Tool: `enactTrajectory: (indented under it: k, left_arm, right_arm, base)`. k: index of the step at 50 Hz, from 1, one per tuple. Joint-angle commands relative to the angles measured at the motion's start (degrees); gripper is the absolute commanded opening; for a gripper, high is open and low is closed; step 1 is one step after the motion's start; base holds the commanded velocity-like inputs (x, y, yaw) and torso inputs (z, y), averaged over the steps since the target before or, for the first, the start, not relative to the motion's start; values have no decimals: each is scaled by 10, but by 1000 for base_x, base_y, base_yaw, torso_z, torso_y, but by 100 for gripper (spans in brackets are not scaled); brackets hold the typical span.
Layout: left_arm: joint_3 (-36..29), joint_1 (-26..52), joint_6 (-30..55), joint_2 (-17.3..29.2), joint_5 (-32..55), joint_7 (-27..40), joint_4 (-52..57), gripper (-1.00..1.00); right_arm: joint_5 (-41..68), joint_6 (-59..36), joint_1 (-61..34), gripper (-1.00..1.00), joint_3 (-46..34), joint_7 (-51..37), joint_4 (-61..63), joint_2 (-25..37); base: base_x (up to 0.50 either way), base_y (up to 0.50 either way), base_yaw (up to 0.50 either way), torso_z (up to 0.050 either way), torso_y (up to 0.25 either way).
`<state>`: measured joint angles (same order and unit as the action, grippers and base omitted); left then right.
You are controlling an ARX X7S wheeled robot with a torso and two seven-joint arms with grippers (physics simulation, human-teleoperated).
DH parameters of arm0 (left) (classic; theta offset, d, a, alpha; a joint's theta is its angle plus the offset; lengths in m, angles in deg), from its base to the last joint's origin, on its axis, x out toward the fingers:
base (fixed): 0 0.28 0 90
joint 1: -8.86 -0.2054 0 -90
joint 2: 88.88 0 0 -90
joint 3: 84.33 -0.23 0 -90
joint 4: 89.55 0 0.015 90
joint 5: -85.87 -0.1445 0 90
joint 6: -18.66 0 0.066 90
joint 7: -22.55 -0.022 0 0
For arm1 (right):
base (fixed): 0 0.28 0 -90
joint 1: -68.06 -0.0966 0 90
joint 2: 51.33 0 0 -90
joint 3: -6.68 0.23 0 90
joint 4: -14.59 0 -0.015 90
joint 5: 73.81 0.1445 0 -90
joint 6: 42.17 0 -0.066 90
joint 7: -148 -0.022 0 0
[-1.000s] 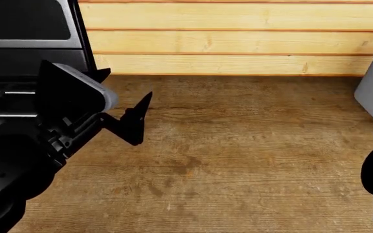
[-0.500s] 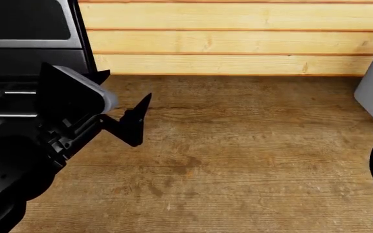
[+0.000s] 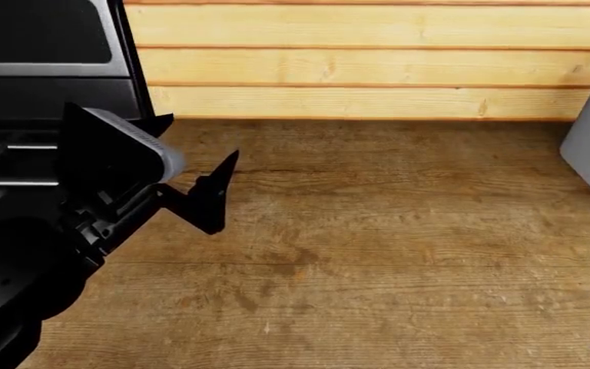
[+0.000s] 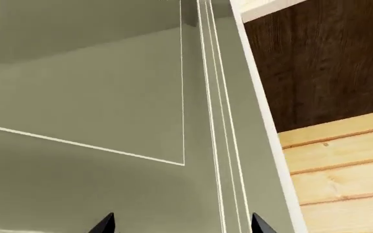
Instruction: Pick the corn, tomato from the counter and place them in the cabinet. Then close the cabinet.
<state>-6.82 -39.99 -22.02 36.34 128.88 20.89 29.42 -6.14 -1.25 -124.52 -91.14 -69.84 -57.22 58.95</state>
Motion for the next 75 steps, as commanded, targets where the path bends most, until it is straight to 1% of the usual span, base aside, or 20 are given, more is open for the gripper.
enactTrajectory:
  k: [1, 10, 30, 36, 45, 53, 59, 75]
  left_arm:
    - [-2, -3, -5, 0, -1, -1, -3, 100]
    - [-3, -6, -9, 2, -2, -2, -5, 100]
    - [1, -12, -15, 8, 1, -4, -5, 100]
    - [1, -10, -16, 6, 2, -4, -9, 100]
    - [0, -12, -21, 6, 0, -6, -12, 100]
    - [0, -15, -22, 8, 3, -5, -9, 100]
    - [0, -18, -24, 9, 2, -5, -11, 100]
    - [-1, -17, -22, 12, 6, -7, -12, 100]
  right_arm:
    - [-25, -47, 19, 100, -141, 26, -41, 15]
    - [-71, -76, -6, 100, -206, 44, -58, 23]
    - [-181, -79, -34, 100, -344, 111, -115, 23]
    - [-216, -71, -36, 100, -388, 138, -142, 27]
    - [-260, -76, -55, 100, -473, 191, -151, 30]
    - [-291, -77, -70, 100, -529, 225, -163, 28]
    - [-298, -78, -74, 100, -556, 253, -175, 27]
    - [-326, -96, -92, 100, -609, 280, -209, 22]
  base:
    - [14, 0, 4, 0, -11]
    - [5, 2, 3, 0, -10]
    - [4, 1, 3, 0, -10]
    - [5, 1, 2, 0, -10]
    - [5, 0, 2, 0, -10]
    - [5, 0, 1, 0, -11]
    - [5, 0, 1, 0, -11]
    - [4, 0, 0, 0, -11]
